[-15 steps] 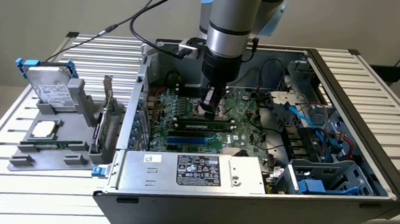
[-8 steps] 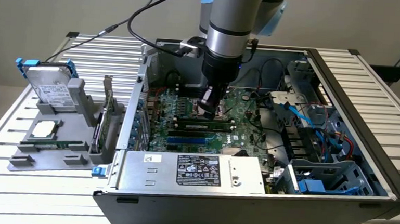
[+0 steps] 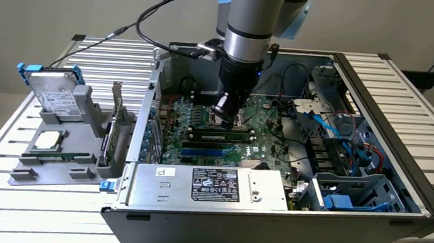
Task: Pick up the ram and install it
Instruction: 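Press down the ram until it locks into place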
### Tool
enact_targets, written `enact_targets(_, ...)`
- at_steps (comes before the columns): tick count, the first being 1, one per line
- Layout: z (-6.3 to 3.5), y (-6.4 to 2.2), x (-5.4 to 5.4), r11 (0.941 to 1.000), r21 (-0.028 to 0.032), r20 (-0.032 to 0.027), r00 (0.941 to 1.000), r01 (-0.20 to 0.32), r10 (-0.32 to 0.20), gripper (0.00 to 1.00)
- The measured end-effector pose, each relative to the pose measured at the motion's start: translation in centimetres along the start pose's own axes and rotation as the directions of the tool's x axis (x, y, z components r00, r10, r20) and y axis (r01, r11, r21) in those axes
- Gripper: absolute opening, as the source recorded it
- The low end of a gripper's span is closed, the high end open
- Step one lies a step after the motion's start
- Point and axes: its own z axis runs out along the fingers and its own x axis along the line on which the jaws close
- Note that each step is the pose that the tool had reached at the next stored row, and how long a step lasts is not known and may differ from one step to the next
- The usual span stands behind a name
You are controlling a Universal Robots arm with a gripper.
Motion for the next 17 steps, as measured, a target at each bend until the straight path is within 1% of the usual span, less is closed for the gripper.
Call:
enact_targets(4, 0.0, 0.0, 0.0, 0.9987, -0.0029, 0.0021, 0.9987, -0.051, 0.051, 0.1)
enact_targets(8, -0.04, 0.0, 0.01, 0.9949, -0.0062, 0.0038, 0.9949, -0.101, 0.101, 0.1)
enact_targets(13, -0.12, 0.0, 0.01, 0.987, -0.0098, 0.0058, 0.987, -0.161, 0.161, 0.1)
enact_targets(17, -0.21, 0.0, 0.02, 0.9782, -0.0125, 0.0078, 0.9782, -0.207, 0.207, 0.1)
